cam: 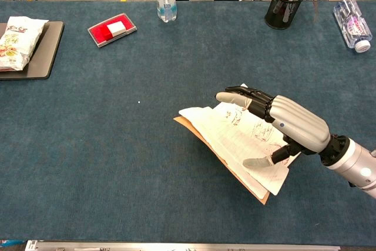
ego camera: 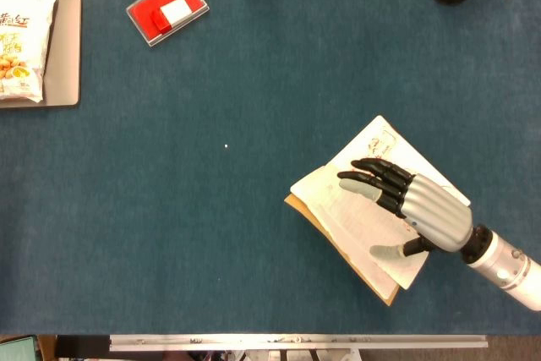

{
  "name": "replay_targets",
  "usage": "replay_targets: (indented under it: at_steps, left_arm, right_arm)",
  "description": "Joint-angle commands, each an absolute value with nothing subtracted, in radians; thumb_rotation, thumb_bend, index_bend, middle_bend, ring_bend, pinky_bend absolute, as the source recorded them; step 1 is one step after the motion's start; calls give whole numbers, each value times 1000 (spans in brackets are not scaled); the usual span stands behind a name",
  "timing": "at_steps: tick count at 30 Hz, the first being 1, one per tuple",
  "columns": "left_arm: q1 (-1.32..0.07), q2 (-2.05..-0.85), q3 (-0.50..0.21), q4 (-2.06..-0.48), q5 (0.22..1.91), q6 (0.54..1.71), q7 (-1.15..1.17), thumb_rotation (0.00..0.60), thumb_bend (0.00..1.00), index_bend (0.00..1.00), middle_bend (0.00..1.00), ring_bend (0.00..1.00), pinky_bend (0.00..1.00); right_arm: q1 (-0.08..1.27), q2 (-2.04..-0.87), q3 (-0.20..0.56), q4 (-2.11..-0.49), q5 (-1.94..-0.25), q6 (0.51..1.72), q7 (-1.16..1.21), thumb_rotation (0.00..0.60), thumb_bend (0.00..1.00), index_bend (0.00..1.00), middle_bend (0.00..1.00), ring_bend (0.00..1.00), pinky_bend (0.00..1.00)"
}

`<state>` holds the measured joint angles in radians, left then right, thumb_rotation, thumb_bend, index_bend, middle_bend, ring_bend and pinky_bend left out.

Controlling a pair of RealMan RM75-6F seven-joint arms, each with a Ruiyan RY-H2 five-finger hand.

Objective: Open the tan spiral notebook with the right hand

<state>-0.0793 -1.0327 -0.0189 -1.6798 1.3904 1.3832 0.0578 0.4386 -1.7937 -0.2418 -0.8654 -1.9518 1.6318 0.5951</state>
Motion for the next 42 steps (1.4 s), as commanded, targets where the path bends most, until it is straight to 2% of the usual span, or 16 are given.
replay_targets:
  at_steps: [1,19,42]
  left_arm:
    - [-79,-1033,-19,-1680,1390,1383,57,600,429,444,363,280,447]
    - [-78,-1030,-18,-1681,1393,1386,53,600,429,444,363,280,447]
    - [-78,-1029,-18,-1681,1393,1385,51,600,429,444,363,280,447]
  right_arm:
    - [439,-1796,-245,-864,-1954,1629,595,600,0,0,125,0,110]
    - [442,-1811,-265,-855,-1957,1583,593,600,0,0,124,0,113]
    - [441,-1818,-218,-861,-1944,1666,618,600,0,0,110,0,114]
